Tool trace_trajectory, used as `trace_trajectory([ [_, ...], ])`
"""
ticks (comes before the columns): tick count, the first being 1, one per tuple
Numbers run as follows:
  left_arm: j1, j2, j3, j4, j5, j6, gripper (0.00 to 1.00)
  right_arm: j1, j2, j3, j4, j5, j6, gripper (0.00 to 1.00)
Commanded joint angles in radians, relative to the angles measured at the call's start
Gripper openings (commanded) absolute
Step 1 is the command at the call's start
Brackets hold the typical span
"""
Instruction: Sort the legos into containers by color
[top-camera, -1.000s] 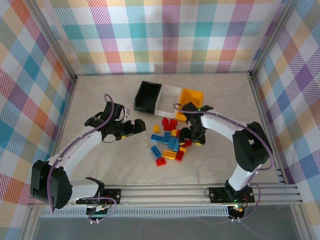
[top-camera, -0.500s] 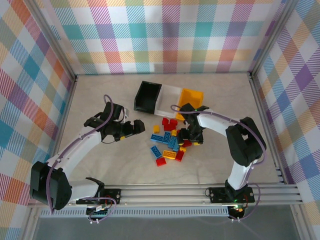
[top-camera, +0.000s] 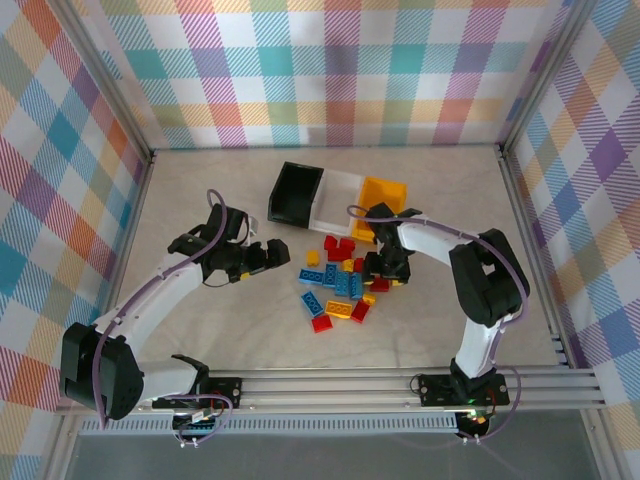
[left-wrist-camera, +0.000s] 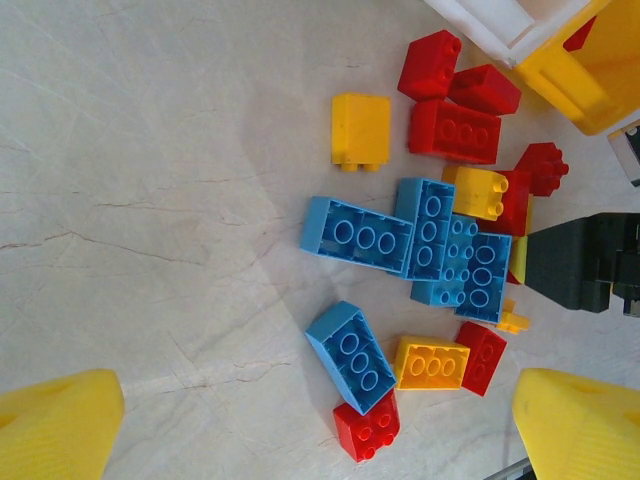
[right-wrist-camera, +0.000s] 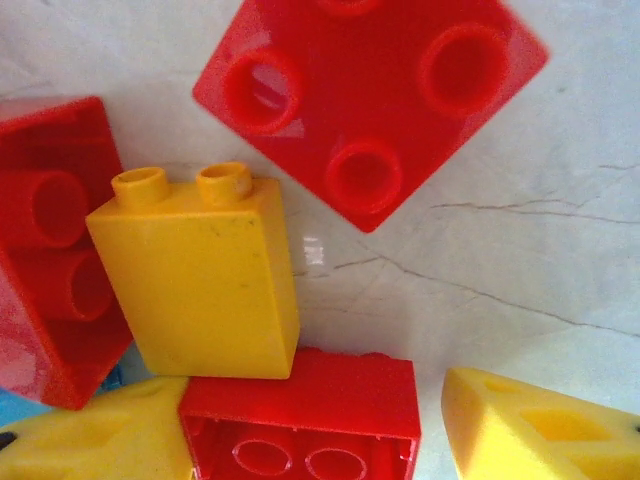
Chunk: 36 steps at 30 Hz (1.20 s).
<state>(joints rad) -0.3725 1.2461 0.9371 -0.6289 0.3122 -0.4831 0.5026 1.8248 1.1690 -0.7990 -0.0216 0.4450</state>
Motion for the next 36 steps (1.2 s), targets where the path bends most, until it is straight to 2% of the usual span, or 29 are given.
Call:
trace_trajectory([
  [1, -0.008, 0.001, -0.002, -0.016, -0.013, -0.015, 1.0, -0.009, 0.013, 0.012, 0.007, 0.008, -0.014, 0.6],
  [6, -0.008, -0.002, -0.004, -0.016, -0.016, -0.019, 1.0, -0.009, 0.028, 0.007, 0.022, -0.001, -0.008, 0.59],
  [13, -0.008, 0.011, 0.006, -0.015, -0.015, -0.02, 1.0, -0.01, 0.045, 0.006, 0.022, 0.001, -0.001, 0.62],
  [18, -0.008, 0.021, 0.011, -0.01, -0.014, -0.019, 1.0, -0.011, 0.028, 0.003, 0.021, 0.003, 0.009, 0.52],
  [26, -0.008, 0.018, 0.003, 0.003, -0.013, -0.022, 1.0, -0.01, -0.056, 0.016, -0.043, 0.024, 0.021, 0.5],
  [32, -0.008, 0.016, 0.004, 0.015, -0.01, -0.022, 1.0, -0.017, -0.178, 0.114, -0.149, 0.052, 0.015, 0.5],
  [36, -0.009, 0.028, 0.014, 0.018, -0.006, -0.022, 1.0, -0.06, -0.182, 0.233, -0.185, 0.048, -0.006, 0.51],
])
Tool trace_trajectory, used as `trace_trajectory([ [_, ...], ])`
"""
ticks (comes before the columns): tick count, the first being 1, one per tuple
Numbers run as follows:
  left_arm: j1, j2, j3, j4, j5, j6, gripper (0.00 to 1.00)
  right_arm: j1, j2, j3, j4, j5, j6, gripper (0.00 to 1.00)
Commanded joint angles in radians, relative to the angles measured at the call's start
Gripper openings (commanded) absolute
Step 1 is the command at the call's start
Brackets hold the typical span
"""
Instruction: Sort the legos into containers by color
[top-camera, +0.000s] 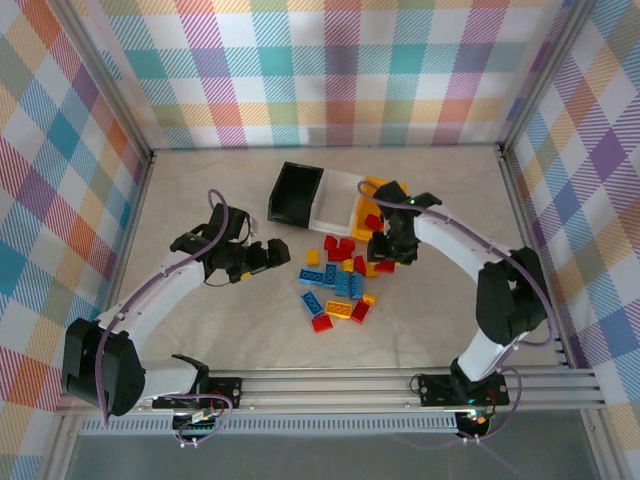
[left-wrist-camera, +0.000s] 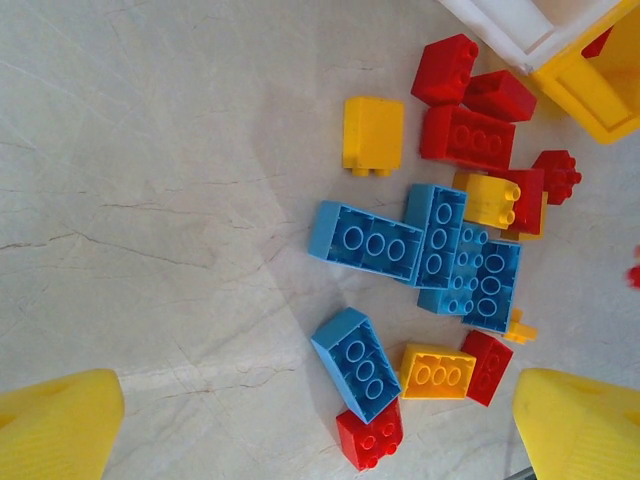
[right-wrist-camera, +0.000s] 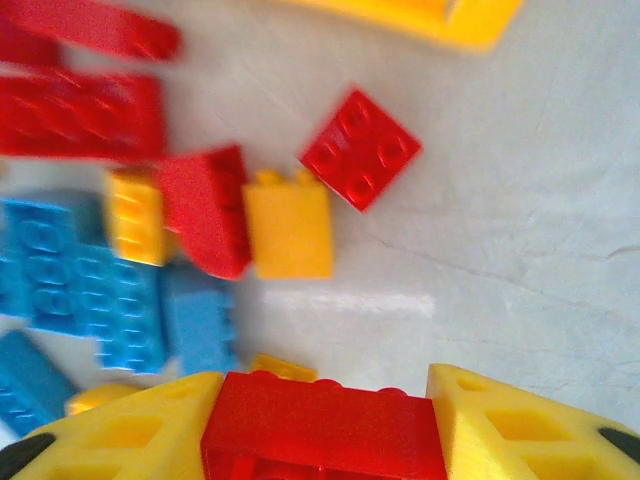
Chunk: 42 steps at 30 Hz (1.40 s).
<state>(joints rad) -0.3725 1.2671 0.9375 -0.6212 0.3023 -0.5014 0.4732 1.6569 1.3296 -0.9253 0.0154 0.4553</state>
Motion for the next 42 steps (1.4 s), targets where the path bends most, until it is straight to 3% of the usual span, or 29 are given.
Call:
trace_trajectory([
  [1, -0.009, 0.01, 0.018, 0.009, 0.004, -0.003, 1.0, -0.041, -0.004, 0.1, -0.058, 0.009, -0.023, 0.51],
  [13, -0.037, 0.02, 0.065, -0.082, -0.033, 0.009, 1.0, -0.166, 0.339, 0.527, -0.054, -0.036, -0.109, 0.51],
  [23, -0.068, 0.041, 0.1, -0.126, -0.077, -0.004, 1.0, -0.189, 0.542, 0.717, -0.076, -0.076, -0.135, 0.51],
  [37, -0.101, 0.02, 0.075, -0.118, -0.091, -0.034, 1.0, -0.19, 0.525, 0.705, -0.083, -0.081, -0.135, 0.57],
  [42, -0.109, -0.005, 0.049, -0.11, -0.084, -0.038, 1.0, -0.189, 0.487, 0.704, -0.115, -0.08, -0.146, 0.67],
])
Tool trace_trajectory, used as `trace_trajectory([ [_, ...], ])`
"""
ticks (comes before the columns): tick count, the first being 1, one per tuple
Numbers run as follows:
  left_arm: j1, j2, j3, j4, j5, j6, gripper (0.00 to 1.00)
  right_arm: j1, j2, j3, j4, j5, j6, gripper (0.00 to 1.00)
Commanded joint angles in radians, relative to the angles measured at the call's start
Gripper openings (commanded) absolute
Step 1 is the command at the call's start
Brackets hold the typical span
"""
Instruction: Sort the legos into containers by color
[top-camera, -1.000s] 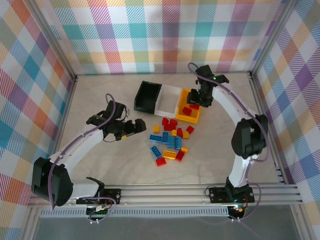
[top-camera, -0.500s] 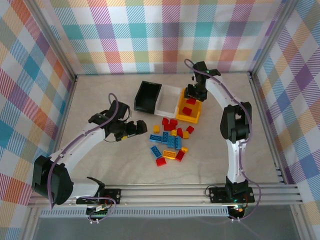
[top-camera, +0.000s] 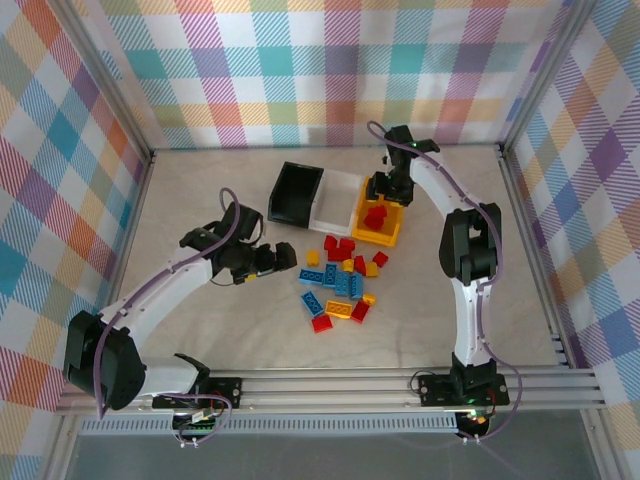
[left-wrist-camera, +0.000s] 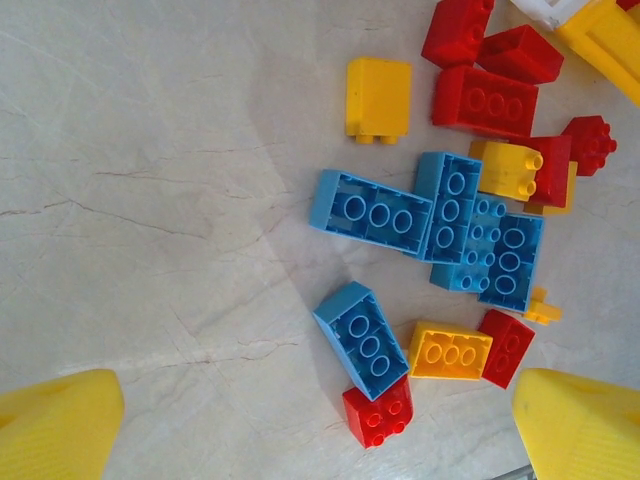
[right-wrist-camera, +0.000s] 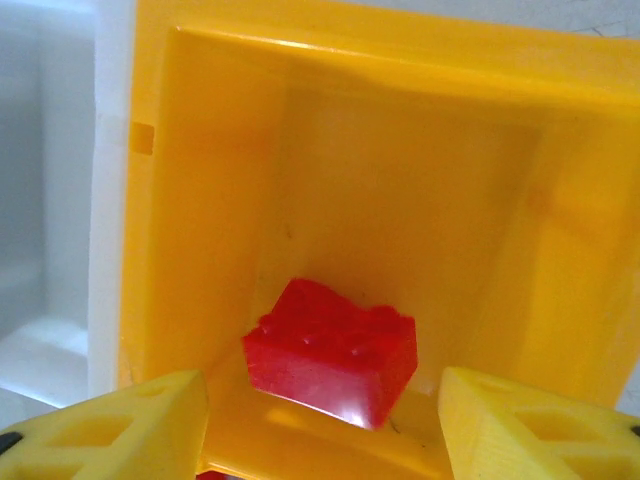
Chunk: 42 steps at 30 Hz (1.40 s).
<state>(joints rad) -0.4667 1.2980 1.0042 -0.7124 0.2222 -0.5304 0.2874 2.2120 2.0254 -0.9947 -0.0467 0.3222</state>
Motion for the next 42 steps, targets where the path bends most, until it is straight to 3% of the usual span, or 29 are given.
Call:
trace_trajectory([
  [1, -0.015, -0.042, -0.024, -0.017, -0.003, -0.01, 1.0, -0.003, -0.077, 0.001, -0.045, -0.028, -0.015, 0.7],
  [7, -0.022, -0.073, -0.052, -0.007, 0.008, -0.008, 1.0, -0.002, -0.161, -0.01, -0.094, -0.019, -0.002, 0.7],
  [15, -0.084, -0.036, -0.052, 0.016, 0.001, -0.018, 0.99, 0.019, -0.521, -0.449, -0.01, -0.081, 0.081, 0.71],
  [20, -0.181, 0.011, -0.093, 0.069, -0.043, -0.126, 0.96, 0.033, -0.695, -0.721, 0.049, -0.183, 0.101, 0.71],
  [24, -0.285, 0.09, -0.057, 0.067, -0.131, -0.211, 0.96, 0.034, -0.759, -0.833, 0.077, -0.231, 0.086, 0.71],
  [33, -0.369, 0.244, 0.028, 0.054, -0.25, -0.489, 0.92, 0.034, -0.752, -0.847, 0.085, -0.299, -0.016, 0.71],
  [38, -0.398, 0.248, 0.004, 0.037, -0.304, -0.666, 0.91, 0.034, -0.753, -0.861, 0.139, -0.383, 0.062, 0.71],
  [42, -0.4, 0.262, 0.02, 0.023, -0.334, -0.699, 0.91, 0.034, -0.771, -0.866, 0.135, -0.377, 0.055, 0.7],
])
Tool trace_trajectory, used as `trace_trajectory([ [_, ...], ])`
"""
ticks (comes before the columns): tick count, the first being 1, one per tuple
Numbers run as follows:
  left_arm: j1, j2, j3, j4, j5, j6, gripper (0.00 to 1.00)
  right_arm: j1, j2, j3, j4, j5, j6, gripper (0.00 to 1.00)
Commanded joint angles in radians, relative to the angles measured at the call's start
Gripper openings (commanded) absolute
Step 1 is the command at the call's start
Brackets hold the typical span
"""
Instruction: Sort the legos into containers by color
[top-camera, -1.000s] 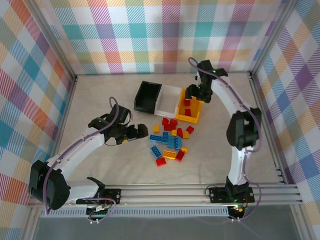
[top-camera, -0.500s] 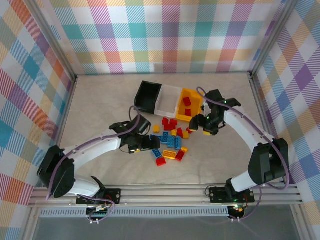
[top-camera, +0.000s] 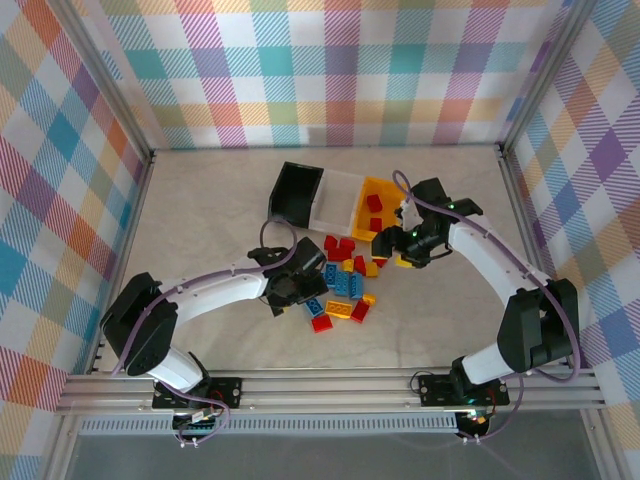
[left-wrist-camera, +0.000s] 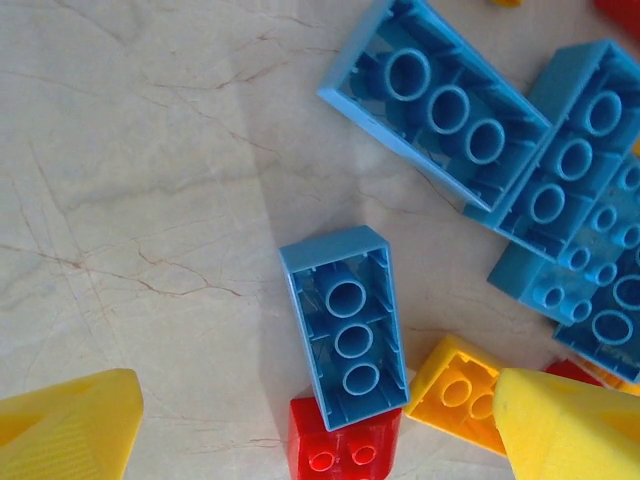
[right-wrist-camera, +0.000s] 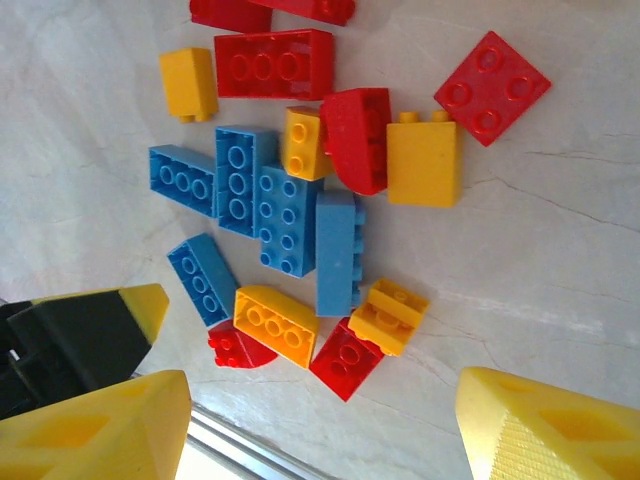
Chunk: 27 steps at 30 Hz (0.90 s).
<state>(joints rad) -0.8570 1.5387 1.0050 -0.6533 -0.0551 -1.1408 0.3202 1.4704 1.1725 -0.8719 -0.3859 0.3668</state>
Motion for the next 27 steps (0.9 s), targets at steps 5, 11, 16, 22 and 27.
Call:
trace_trajectory([
  [5, -0.008, 0.103, 0.058, -0.035, -0.028, -0.081, 0.89, 0.001, -0.053, -0.038, 0.019, -0.035, 0.012, 0.7],
  [11, -0.01, 0.157, 0.066, 0.009, -0.009, -0.081, 0.85, 0.002, -0.098, -0.09, 0.004, -0.026, 0.008, 0.7],
  [16, -0.01, 0.174, 0.026, 0.067, -0.014, -0.087, 0.81, 0.001, -0.122, -0.093, -0.015, -0.025, 0.007, 0.7],
  [22, -0.011, 0.231, 0.04, 0.108, 0.018, -0.082, 0.74, 0.001, -0.122, -0.093, -0.02, -0.019, 0.01, 0.7],
  [27, -0.01, 0.23, 0.042, 0.094, 0.02, -0.071, 0.63, 0.001, -0.112, -0.093, -0.006, -0.015, 0.017, 0.7],
])
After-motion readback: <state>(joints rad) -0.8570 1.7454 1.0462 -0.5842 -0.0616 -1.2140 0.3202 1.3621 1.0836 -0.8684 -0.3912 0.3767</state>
